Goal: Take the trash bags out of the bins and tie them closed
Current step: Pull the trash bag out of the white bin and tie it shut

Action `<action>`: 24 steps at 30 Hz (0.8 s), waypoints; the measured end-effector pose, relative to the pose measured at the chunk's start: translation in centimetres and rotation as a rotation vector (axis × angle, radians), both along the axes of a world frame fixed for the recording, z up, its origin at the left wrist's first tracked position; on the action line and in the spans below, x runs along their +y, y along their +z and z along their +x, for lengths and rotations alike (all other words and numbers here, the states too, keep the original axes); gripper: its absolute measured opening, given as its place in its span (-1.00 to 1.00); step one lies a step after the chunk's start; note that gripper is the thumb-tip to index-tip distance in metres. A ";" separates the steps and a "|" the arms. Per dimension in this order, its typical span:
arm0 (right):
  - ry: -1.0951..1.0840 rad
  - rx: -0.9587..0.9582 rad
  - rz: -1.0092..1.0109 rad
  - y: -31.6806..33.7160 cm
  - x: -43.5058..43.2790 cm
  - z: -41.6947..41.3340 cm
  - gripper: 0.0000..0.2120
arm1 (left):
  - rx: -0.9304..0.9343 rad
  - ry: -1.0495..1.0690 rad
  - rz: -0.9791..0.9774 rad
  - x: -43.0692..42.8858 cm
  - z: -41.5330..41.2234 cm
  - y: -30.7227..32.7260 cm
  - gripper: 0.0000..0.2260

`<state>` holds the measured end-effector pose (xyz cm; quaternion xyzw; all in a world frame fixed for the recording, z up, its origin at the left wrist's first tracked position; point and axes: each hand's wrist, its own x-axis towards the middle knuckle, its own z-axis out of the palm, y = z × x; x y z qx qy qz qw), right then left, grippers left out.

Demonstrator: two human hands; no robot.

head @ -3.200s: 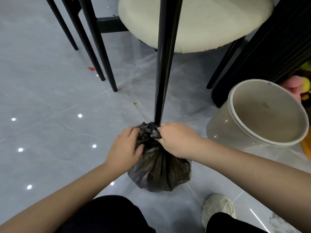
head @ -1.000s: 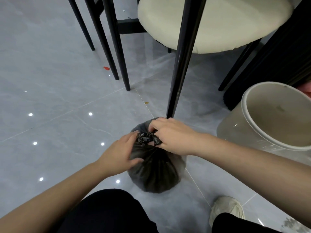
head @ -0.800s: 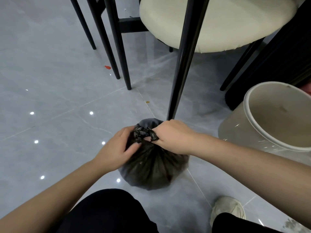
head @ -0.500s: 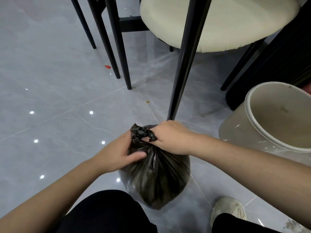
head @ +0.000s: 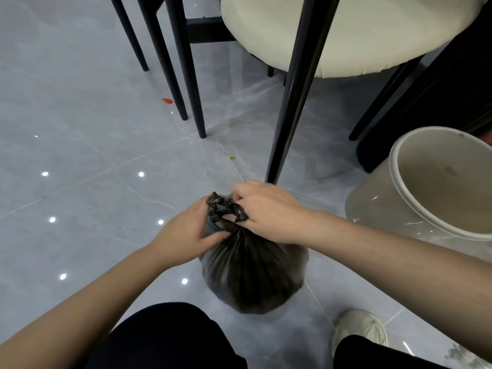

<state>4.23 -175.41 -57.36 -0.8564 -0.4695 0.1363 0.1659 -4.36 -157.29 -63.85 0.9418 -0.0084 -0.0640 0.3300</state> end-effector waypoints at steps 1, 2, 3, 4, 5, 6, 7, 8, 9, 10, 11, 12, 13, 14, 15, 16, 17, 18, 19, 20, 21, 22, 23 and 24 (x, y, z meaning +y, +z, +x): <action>0.039 0.012 0.002 -0.3 0.1 0.3 -0.72 | -0.002 -0.022 0.044 -0.1 0.0 -0.4 -0.50; 0.044 0.089 0.014 -0.3 0.0 0.4 -0.75 | 0.002 -0.003 0.073 -0.1 0.0 -0.8 -0.52; 0.037 0.194 0.017 -0.3 -0.1 0.4 -0.78 | 0.024 0.042 0.085 0.1 0.1 -0.9 -0.53; 0.027 0.267 0.024 -0.5 -0.2 0.4 -0.77 | 0.027 0.083 0.078 0.2 0.2 -1.0 -0.54; 0.012 0.286 0.030 -0.7 -0.3 0.4 -0.70 | 0.029 0.106 0.064 0.4 0.3 -1.0 -0.55; -0.013 0.287 0.028 -0.9 -0.4 0.3 -0.66 | 0.022 0.126 0.052 0.6 0.5 -0.8 -0.58; -0.059 0.304 0.027 -1.1 -0.4 0.4 -0.64 | 0.008 0.143 0.033 0.8 0.6 -0.4 -0.61; -0.130 0.356 0.051 -1.4 -0.4 0.5 -0.61 | -0.020 0.153 0.008 0.9 0.7 0.0 -0.63; -0.214 0.431 0.083 -1.7 -0.3 0.7 -0.57 | -0.049 0.151 -0.036 1.0 0.7 0.6 -0.64; -0.286 0.503 0.124 -1.9 -0.2 0.8 -0.54 | -0.077 0.127 -0.098 1.0 0.8 1.4 -0.62; -0.329 0.567 0.158 -2.1 -0.1 0.8 -0.54 | -0.091 0.076 -0.167 0.9 0.8 2.3 -0.58; -0.340 0.616 0.189 -2.2 -0.1 0.8 -0.57 | -0.101 -0.002 -0.220 0.6 0.9 3.3 -0.53; -0.329 0.652 0.210 -2.3 0.0 0.7 -0.63 | -0.097 -0.078 -0.249 0.3 1.0 4.2 -0.50; -0.319 0.664 0.221 -2.5 0.1 0.7 -0.69 | -0.076 -0.130 -0.264 0.0 1.2 4.8 -0.50; -0.314 0.648 0.216 -2.8 0.2 0.7 -0.75 | -0.031 -0.147 -0.277 -0.3 1.6 5.3 -0.53; -0.317 0.626 0.208 -3.1 0.2 0.7 -0.79 | 0.016 -0.139 -0.275 -0.6 2.0 5.5 -0.58; -0.315 0.607 0.194 -3.3 0.2 0.7 -0.78 | 0.058 -0.113 -0.251 -1.0 2.4 5.6 -0.66; -0.315 0.593 0.178 -3.6 0.2 0.7 -0.75 | 0.084 -0.073 -0.211 -1.4 2.8 5.5 -0.76; -0.315 0.585 0.164 -3.6 0.2 0.7 -0.73 | 0.105 -0.022 -0.183 -1.8 3.1 5.4 -0.88; -0.315 0.569 0.148 -3.6 0.2 0.6 -0.71 | 0.123 0.030 -0.183 -2.0 3.4 5.4 -0.94; -0.312 0.547 0.137 -3.6 0.2 0.5 -0.68 | 0.148 0.075 -0.201 -2.3 3.6 5.4 -0.88; -0.313 0.531 0.133 -3.6 0.2 0.5 -0.66 | 0.191 0.115 -0.242 -2.5 3.8 5.3 -0.83; -0.309 0.509 0.139 -3.7 0.1 0.5 -0.66 | 0.252 0.163 -0.302 -2.7 3.9 5.4 -0.82; -0.304 0.484 0.143 -3.8 0.1 0.7 -0.68 | 0.316 0.220 -0.377 -2.8 4.0 5.5 -0.83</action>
